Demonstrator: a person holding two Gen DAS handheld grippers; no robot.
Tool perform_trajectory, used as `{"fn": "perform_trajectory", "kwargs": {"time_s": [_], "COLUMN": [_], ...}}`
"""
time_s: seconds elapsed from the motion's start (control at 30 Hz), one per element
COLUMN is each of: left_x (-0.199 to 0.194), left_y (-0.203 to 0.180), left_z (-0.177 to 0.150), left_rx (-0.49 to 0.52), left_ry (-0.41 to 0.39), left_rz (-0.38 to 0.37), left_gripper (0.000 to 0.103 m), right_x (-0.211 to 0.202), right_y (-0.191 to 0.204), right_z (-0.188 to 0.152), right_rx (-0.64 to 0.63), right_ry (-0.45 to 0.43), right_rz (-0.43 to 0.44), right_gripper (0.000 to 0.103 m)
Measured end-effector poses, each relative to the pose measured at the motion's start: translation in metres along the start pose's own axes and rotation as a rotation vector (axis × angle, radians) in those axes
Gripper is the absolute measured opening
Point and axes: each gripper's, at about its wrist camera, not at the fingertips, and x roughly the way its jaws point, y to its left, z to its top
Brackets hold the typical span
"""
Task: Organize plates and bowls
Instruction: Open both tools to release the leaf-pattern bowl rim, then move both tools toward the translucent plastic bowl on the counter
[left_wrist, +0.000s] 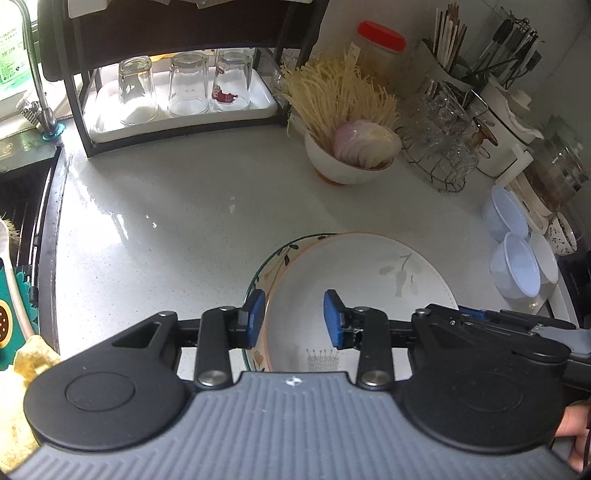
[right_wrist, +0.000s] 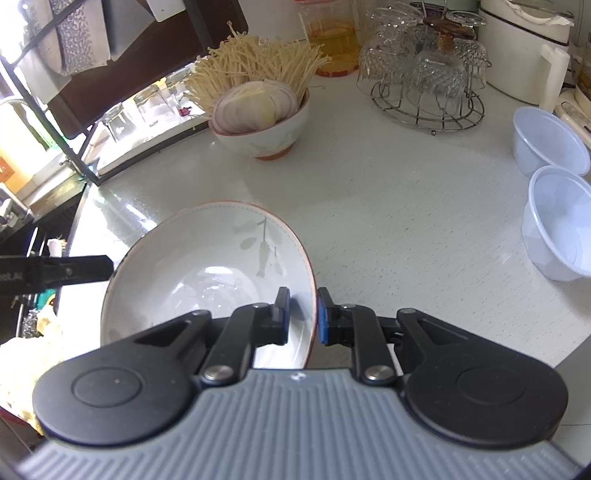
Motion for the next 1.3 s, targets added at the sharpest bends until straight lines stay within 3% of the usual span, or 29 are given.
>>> {"fn": "perform_trajectory", "kwargs": {"time_s": [0.1, 0.2, 0.5, 0.93, 1.3], "left_x": [-0.010, -0.019, -0.063, -0.135, -0.153], "left_y": [-0.003, -0.009, -0.040, -0.128, -0.181], "left_z": [-0.003, -0.009, -0.029, -0.063, -0.095], "left_rx": [-0.005, -0.002, 0.014, 0.090, 0.105], "left_ry": [-0.017, -0.032, -0.117, -0.280, -0.312], "left_rz": [-0.001, 0.000, -0.003, 0.027, -0.011], "left_gripper": [0.040, 0.040, 0.040, 0.040, 0.040], "right_x": [0.002, -0.004, -0.055, -0.148, -0.196], "right_y": [-0.003, -0.004, -0.018, -0.050, -0.080], "right_z": [-0.002, -0.004, -0.004, -0.015, -0.045], "right_rx": [0.004, -0.009, -0.016, -0.074, -0.070], "right_ry": [0.004, -0.023, -0.140, -0.310, -0.382], "right_rz": [0.021, 0.019, 0.088, 0.104, 0.096], "right_gripper": [0.019, 0.035, 0.035, 0.036, 0.036]}}
